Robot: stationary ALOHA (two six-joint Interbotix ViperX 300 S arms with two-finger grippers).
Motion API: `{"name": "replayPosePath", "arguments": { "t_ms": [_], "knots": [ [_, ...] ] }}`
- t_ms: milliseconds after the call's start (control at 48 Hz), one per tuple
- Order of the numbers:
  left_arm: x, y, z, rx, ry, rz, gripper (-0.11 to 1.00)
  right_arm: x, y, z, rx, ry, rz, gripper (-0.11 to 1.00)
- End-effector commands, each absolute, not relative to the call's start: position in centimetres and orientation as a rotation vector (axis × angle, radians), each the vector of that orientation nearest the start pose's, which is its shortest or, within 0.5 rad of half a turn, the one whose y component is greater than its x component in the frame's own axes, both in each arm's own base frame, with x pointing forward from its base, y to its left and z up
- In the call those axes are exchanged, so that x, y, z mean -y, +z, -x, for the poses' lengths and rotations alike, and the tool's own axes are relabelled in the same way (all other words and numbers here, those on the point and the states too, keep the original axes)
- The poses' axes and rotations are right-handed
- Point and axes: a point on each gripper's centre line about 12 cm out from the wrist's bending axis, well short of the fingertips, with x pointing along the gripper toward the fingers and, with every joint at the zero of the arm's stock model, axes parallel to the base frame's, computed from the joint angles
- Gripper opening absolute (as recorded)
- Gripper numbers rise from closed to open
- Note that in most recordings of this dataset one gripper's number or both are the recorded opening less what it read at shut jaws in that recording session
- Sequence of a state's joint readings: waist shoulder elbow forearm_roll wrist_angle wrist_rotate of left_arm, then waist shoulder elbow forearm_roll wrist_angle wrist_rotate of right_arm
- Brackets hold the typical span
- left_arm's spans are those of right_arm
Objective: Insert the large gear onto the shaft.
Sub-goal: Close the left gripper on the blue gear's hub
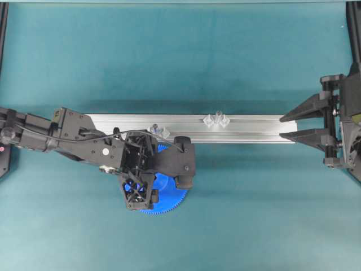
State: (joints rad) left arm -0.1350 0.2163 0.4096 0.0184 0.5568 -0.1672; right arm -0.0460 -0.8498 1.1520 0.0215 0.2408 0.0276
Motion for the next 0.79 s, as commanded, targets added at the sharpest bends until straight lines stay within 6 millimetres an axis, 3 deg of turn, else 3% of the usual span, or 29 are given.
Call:
{"name": "replayPosePath", "arguments": {
  "t_ms": [0,229,438,771],
  "knots": [
    [5.52,12.56,-40.95,-1.167,-0.018,0.06,0.93,0.8,22.31,-20.38,-0.531,-0.053,-0.077,0.5],
    [5.45,12.05,-40.52,-1.184,-0.01,0.066,0.9,0.76,22.36,-20.37,-0.528,-0.051,-0.076,0.5],
    [5.44,11.88,-40.32,-1.185,-0.011,0.065,0.8,0.76,22.42,-20.39,-0.526,-0.051,-0.076,0.5],
    [5.41,11.76,-40.12,-1.155,-0.019,0.061,0.8,0.65,22.42,-20.4,-0.526,-0.047,-0.083,0.5]
  ]
}}
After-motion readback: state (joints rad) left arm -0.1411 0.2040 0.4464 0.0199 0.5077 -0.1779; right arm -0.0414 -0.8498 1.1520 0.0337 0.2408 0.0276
